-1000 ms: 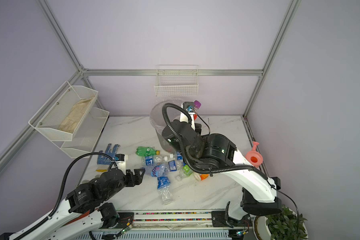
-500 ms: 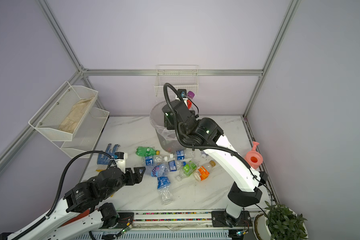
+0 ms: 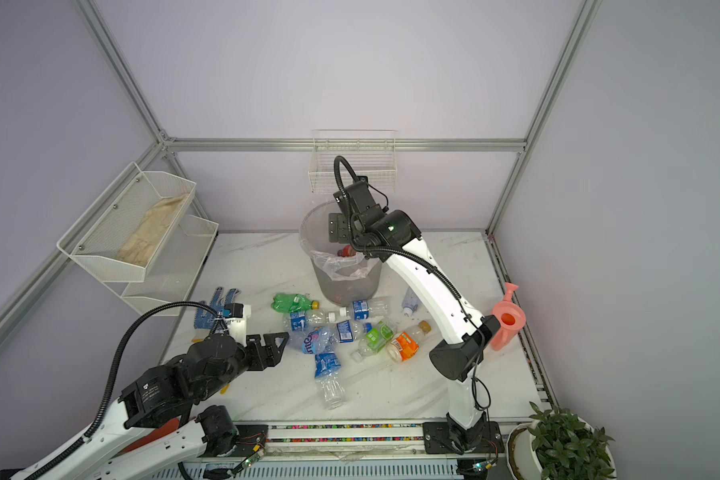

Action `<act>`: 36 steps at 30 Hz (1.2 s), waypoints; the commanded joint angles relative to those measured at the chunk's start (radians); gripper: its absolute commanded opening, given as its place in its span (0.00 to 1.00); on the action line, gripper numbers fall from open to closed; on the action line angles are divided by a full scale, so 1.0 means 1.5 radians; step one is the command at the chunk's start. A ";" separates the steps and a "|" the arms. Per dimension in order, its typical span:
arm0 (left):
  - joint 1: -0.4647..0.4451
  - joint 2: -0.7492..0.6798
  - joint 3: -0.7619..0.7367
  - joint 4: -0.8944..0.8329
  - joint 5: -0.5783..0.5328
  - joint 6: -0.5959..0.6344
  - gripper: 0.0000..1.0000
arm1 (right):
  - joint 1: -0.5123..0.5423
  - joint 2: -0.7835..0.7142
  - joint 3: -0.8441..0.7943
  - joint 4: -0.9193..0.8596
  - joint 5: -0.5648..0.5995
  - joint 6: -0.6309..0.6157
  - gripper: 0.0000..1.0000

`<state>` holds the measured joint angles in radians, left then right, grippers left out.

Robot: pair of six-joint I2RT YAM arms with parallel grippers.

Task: Throw the plastic bottles in the bin
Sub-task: 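Open the right gripper over the bin to drop the bottle, then draw the right gripper back from the bin while the left gripper lowers toward the pile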

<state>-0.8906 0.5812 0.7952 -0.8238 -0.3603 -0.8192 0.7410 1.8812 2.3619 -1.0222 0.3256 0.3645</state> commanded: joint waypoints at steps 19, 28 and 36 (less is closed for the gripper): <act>-0.001 0.117 0.035 0.042 0.095 -0.035 0.96 | -0.001 -0.305 -0.363 0.137 -0.061 0.054 0.97; -0.002 0.096 -0.098 0.164 0.135 -0.230 1.00 | -0.001 -0.366 -0.462 0.164 -0.075 0.082 0.97; -0.002 0.045 -0.205 0.245 0.119 -0.396 1.00 | -0.001 -0.389 -0.509 0.177 -0.079 0.097 0.97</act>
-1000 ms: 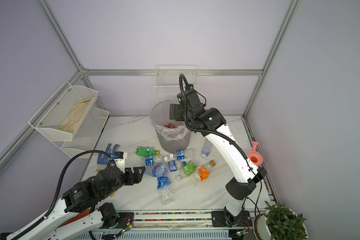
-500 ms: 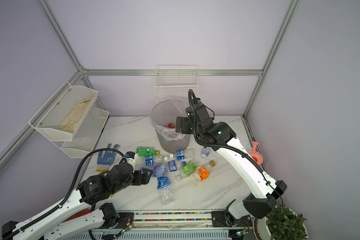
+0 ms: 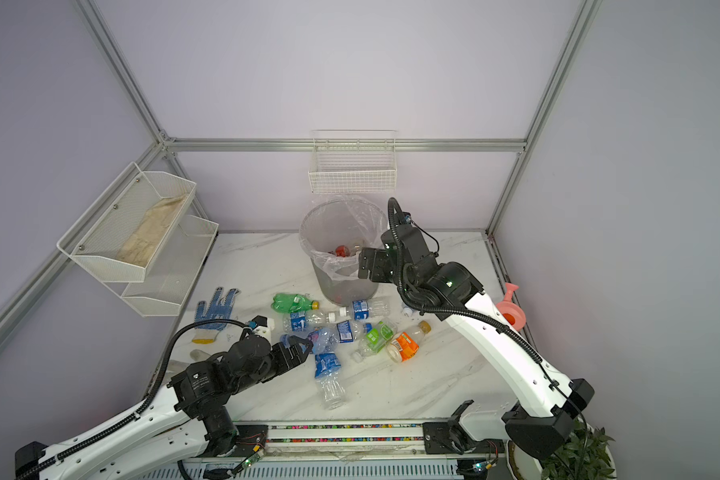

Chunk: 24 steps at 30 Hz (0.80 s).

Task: Throw the plastic bottles in the bin
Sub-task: 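Draw the right gripper back from the bin while the left gripper lowers toward the pile, then grasp the crumpled blue-capped clear bottle with the left gripper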

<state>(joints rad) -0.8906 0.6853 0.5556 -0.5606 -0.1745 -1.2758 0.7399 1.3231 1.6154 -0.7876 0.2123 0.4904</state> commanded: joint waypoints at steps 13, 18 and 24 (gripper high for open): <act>0.009 -0.013 -0.174 0.282 0.003 -0.215 1.00 | 0.000 -0.038 -0.061 0.032 -0.013 0.032 0.97; 0.026 0.017 -0.187 0.334 0.016 -0.231 1.00 | 0.000 -0.048 -0.078 0.034 -0.010 0.037 0.97; 0.035 0.030 -0.194 0.355 0.012 -0.249 1.00 | 0.000 -0.049 -0.080 0.029 -0.004 0.040 0.97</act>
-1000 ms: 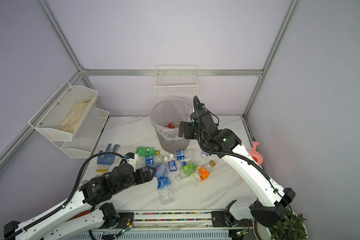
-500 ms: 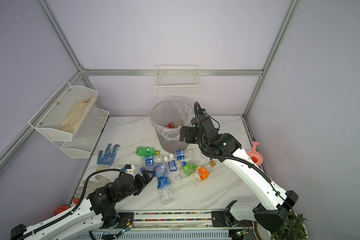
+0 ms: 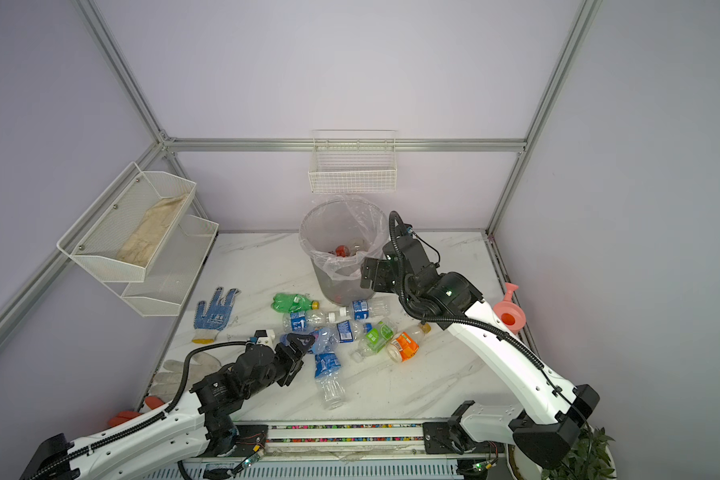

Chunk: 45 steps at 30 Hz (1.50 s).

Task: Throw the plastic bottles in the bin
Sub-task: 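Grasp the crumpled blue-capped clear bottle with the left gripper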

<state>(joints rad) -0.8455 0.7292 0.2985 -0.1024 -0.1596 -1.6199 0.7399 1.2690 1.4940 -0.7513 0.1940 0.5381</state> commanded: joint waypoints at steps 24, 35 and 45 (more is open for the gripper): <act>0.062 0.105 -0.081 0.231 0.024 -0.083 0.94 | 0.000 -0.030 -0.016 0.006 0.039 0.009 0.97; 0.093 0.189 -0.084 0.323 0.051 -0.090 0.82 | 0.000 -0.035 -0.021 0.009 0.052 0.007 0.97; 0.111 0.226 -0.082 0.358 0.049 -0.089 0.63 | -0.001 -0.044 -0.039 0.021 0.061 0.004 0.97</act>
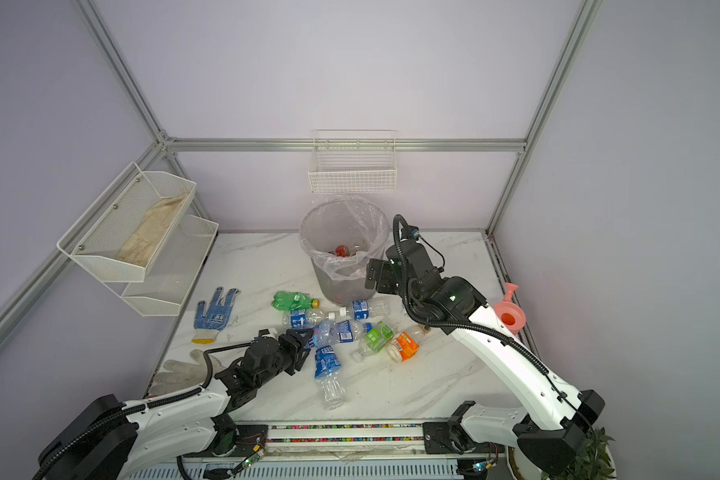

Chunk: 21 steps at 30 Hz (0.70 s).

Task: Throw the plastic bottles in the bin
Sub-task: 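Grasp the crumpled blue-capped clear bottle with the left gripper, then lift the blue-capped bottle with the left gripper and carry it over the bin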

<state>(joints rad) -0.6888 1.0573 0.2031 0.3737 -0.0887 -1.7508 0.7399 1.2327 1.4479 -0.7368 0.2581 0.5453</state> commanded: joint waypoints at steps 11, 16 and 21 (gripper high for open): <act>0.014 0.030 0.017 0.025 0.031 0.002 0.28 | 0.000 -0.049 -0.024 0.014 0.029 0.005 0.97; 0.014 -0.023 0.055 -0.045 0.021 0.021 0.18 | 0.000 -0.056 -0.020 0.017 0.031 0.007 0.97; 0.013 -0.095 0.084 -0.136 0.014 0.036 0.18 | 0.000 -0.055 -0.022 0.016 0.030 0.006 0.97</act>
<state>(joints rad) -0.6689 0.9646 0.2226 0.2699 -0.0643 -1.7332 0.7399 1.1595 1.4151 -0.7219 0.2810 0.5457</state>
